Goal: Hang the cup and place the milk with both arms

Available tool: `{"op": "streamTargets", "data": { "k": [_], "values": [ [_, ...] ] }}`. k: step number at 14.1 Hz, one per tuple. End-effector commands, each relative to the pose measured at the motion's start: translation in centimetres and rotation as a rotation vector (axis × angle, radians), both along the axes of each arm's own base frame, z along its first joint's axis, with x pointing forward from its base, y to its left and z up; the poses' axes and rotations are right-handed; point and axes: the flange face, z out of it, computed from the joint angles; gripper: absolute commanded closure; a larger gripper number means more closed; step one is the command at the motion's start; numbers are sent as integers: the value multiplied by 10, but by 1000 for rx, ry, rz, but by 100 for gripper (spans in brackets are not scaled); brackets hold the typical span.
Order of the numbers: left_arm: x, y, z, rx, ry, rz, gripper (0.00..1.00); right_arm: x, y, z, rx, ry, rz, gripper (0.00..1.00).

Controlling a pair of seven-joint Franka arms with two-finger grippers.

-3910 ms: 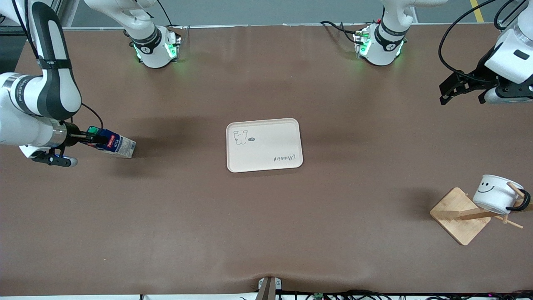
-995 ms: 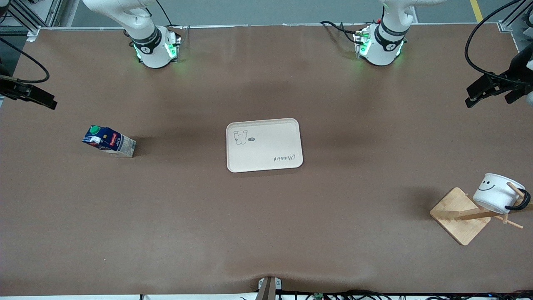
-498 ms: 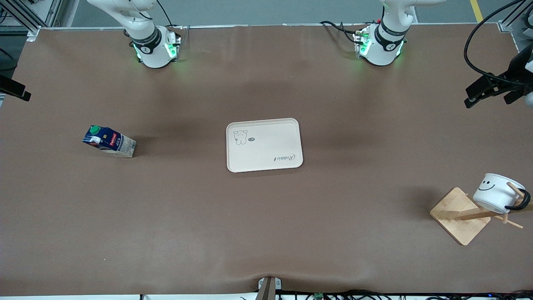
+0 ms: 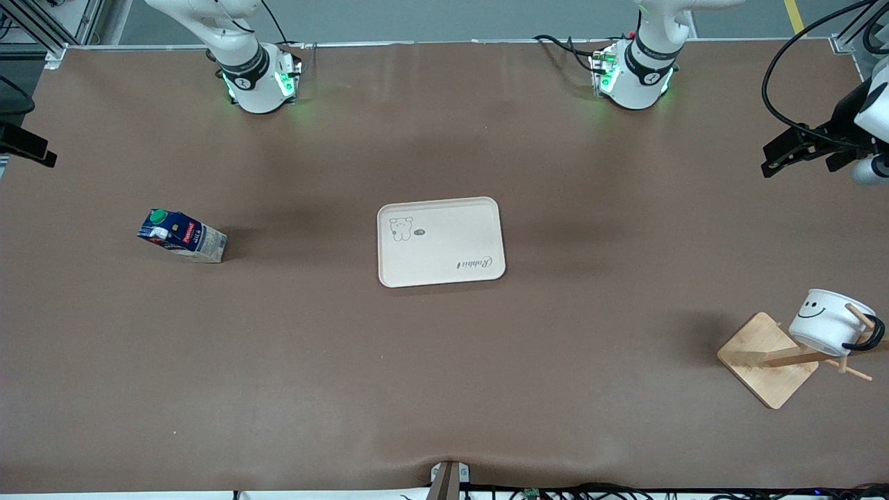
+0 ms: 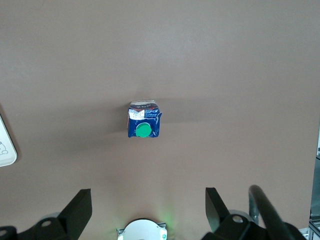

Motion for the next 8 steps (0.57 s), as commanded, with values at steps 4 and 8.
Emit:
{"op": "streamTargets", "data": {
  "k": [4, 8],
  "values": [
    [0, 4, 7, -12, 3, 15, 0, 4, -8, 5, 92, -67, 3, 0],
    [-2, 8, 11, -13, -3, 23, 0, 4, -7, 4, 91, -66, 5, 0]
  ]
}}
